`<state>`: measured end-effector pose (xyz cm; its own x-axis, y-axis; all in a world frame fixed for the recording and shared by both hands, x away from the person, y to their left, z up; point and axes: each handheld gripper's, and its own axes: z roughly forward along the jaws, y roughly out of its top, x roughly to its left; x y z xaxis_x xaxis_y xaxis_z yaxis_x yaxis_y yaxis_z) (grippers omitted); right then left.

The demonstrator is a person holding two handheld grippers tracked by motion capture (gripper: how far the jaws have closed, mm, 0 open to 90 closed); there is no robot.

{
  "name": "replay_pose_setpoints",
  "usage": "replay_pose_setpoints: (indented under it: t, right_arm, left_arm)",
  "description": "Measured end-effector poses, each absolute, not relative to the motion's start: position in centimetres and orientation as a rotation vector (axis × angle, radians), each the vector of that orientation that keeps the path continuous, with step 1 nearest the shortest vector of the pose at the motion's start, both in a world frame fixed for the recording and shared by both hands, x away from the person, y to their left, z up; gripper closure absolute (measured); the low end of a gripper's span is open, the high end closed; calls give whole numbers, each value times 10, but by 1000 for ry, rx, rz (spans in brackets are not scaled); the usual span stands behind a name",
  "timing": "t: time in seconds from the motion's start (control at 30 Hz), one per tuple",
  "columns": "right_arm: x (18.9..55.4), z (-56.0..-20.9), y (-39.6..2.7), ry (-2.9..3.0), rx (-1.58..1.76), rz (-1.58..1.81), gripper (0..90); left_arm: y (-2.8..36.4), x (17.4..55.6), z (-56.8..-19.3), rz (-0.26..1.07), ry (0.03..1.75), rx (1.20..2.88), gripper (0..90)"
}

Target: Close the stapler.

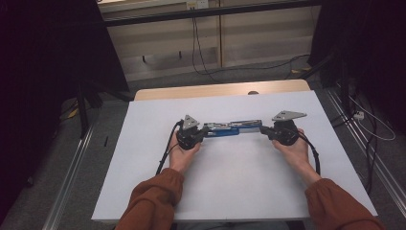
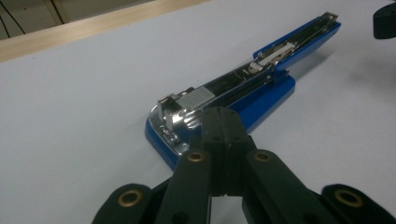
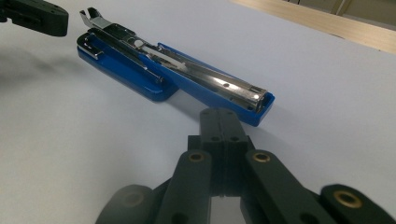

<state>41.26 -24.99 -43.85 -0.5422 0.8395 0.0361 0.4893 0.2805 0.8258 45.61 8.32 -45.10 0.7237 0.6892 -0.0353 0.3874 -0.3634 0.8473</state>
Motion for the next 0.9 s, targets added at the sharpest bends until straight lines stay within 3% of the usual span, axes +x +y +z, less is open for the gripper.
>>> replay_pose_setpoints:
  t: [0.9]
  right_arm:
    - [422, -450, -248, 2167, 1240, 1080, 900]
  left_arm:
    - [79, 467, -459, 429, 822, 2024, 900]
